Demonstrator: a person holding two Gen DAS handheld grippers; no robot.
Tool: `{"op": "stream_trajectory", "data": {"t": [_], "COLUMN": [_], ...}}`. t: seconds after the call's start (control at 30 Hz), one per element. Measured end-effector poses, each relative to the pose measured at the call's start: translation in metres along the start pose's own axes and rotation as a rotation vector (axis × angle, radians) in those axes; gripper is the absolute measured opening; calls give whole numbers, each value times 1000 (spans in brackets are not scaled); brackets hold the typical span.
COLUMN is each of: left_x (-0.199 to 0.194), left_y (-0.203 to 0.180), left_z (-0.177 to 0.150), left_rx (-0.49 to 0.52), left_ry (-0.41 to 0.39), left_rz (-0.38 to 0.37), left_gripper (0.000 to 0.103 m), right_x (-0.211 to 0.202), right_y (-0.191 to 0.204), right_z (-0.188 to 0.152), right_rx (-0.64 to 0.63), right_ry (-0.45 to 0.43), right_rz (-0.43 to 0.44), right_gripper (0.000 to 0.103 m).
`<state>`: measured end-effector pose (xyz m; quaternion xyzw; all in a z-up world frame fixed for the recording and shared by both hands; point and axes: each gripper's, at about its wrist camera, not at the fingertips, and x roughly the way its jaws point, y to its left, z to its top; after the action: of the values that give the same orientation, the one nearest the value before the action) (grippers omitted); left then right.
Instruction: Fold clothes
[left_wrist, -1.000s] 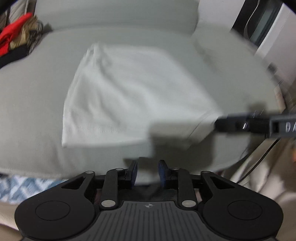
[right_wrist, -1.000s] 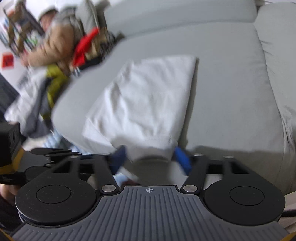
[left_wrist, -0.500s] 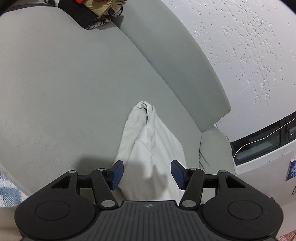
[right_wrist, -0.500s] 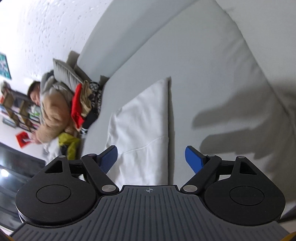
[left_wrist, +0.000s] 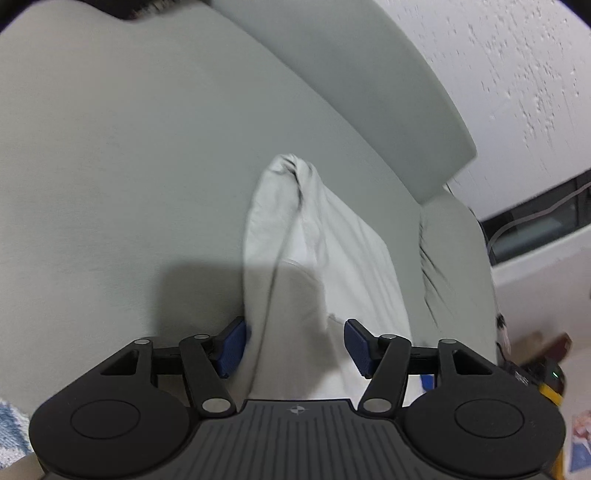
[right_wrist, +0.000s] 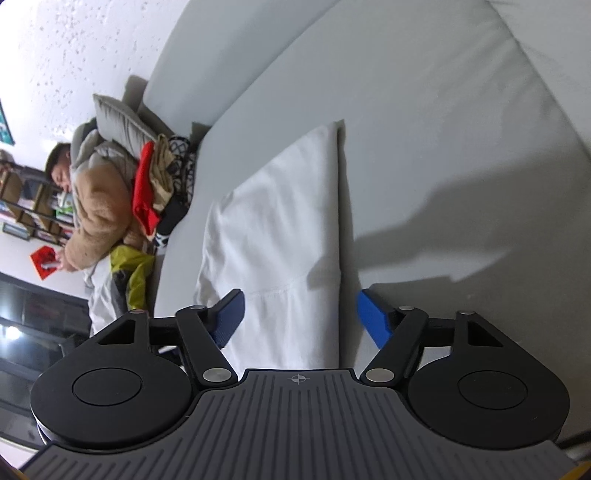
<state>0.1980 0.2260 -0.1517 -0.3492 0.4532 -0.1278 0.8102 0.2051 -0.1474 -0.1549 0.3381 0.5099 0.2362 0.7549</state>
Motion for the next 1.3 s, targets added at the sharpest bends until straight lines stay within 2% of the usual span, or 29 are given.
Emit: {"op": "stream_trajectory", "data": {"t": [0.2,0.27,0.37,0.43,0.47,0.53,0.57,0.6,0.63,0.67,0.77,0.87,0.93,0.97,1.1,1.17,1.3], "left_x": [10,13,19,23,24,26,26,26,26,24,18,7,-3,-10,-49,-65,-79], "left_y": [3,3,-2,-7,-8,-11,-12,-12,-13,-14,-36,-79,-107,-119,-156,-173,-211], "left_z": [6,6,7,6,5,4,2,1,-1,-3,-15,-46,-69,-80,-119,-136,-162], "left_rx": [14,18,54,78,85,96,99,103,109,120,237,507,632,661,719,743,774], "left_ry": [25,20,13,9,7,5,4,3,-3,-13,-74,-167,-230,-260,-371,-411,-426], "left_rz": [-48,-60,-53,-42,-37,-20,-8,5,25,48,132,273,327,331,274,232,127], "left_gripper": [65,64,63,63,61,50,40,28,23,17,12,11,10,10,11,11,11], "right_x": [28,36,44,48,50,52,53,54,54,54,48,28,9,-4,-66,-100,-165], "right_y": [3,5,4,2,0,-1,0,2,4,6,30,64,84,92,108,105,91], "right_z": [17,21,26,29,29,29,30,28,27,25,12,-9,-25,-34,-66,-79,-101], "right_rx": [-26,-28,-20,-10,-5,-4,-7,-25,-43,-61,-192,-382,-473,-502,-529,-483,-394], "right_ry": [-31,-50,-91,-107,-112,-119,-122,-127,-132,-137,-199,-293,-354,-389,-508,-549,-627], "right_rz": [4,0,-29,-32,-32,-36,-40,-61,-83,-89,-179,-256,-289,-299,-310,-300,-311], "right_gripper": [69,64,52,39,37,30,28,17,12,11,7,6,6,6,6,6,6]}}
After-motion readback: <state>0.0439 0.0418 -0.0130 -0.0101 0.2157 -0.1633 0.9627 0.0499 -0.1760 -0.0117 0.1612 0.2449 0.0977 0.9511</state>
